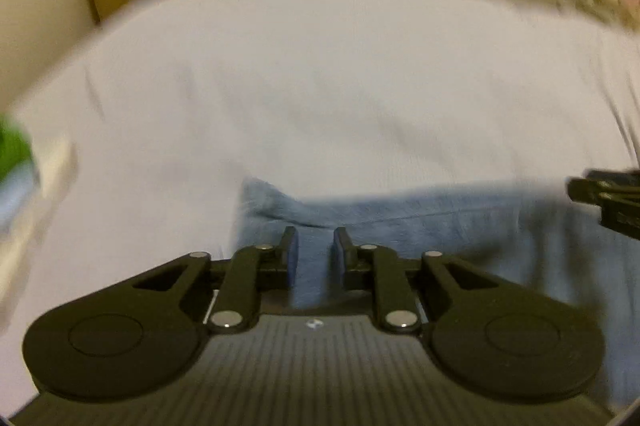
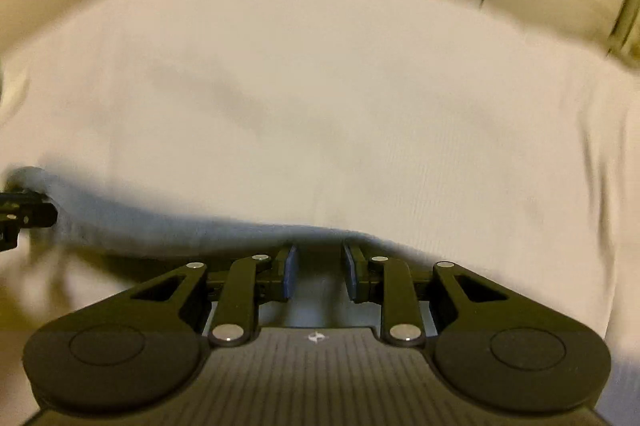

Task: Fold clothes

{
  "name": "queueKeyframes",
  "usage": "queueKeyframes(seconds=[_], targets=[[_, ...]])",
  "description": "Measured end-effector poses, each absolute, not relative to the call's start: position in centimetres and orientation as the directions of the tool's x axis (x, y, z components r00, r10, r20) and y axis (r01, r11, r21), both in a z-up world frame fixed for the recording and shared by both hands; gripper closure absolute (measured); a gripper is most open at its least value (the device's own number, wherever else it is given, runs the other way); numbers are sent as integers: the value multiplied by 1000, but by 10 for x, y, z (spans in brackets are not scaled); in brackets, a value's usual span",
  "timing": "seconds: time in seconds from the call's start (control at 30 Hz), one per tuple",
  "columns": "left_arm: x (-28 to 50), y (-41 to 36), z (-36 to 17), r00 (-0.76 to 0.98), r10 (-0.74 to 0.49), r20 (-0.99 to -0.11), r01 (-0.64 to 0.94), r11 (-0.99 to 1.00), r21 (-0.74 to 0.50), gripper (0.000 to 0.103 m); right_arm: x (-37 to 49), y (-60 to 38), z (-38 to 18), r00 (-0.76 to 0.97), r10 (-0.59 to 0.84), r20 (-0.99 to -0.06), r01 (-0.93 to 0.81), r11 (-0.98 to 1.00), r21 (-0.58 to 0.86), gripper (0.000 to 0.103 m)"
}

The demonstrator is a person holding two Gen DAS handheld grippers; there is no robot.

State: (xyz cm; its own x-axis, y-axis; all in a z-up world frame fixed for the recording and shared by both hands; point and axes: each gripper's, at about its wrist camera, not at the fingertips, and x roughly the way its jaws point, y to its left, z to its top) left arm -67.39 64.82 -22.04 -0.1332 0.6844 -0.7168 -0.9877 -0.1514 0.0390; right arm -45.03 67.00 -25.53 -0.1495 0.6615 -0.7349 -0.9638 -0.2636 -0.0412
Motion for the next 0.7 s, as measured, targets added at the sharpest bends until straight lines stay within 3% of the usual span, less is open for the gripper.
queueKeyframes(seconds=[0.13, 0.27, 0.47, 0.57, 0.7], targets=[[-708, 698, -198, -185, 688, -702, -972, -234, 26, 78, -446, 714, -218, -174, 718, -674, -978, -207, 32, 74], [-721, 684, -220, -116, 583, -804, -972, -234, -30, 77, -433, 701, -220, -189, 670, -717, -981, -160, 110, 62], [-690, 604, -252, 38, 359, -933, -987, -134, -91, 77, -405, 601, -293, -89, 365, -927, -993, 40, 111, 59], [-671, 560, -265, 112, 230, -967, -988, -79, -133, 77, -386, 539, -310, -84, 214, -973, -986, 124, 112, 59], [-644, 517, -264, 197, 108, -974, -980, 19, -196, 69, -363, 474, -291, -53, 158, -986, -976, 199, 84, 43]])
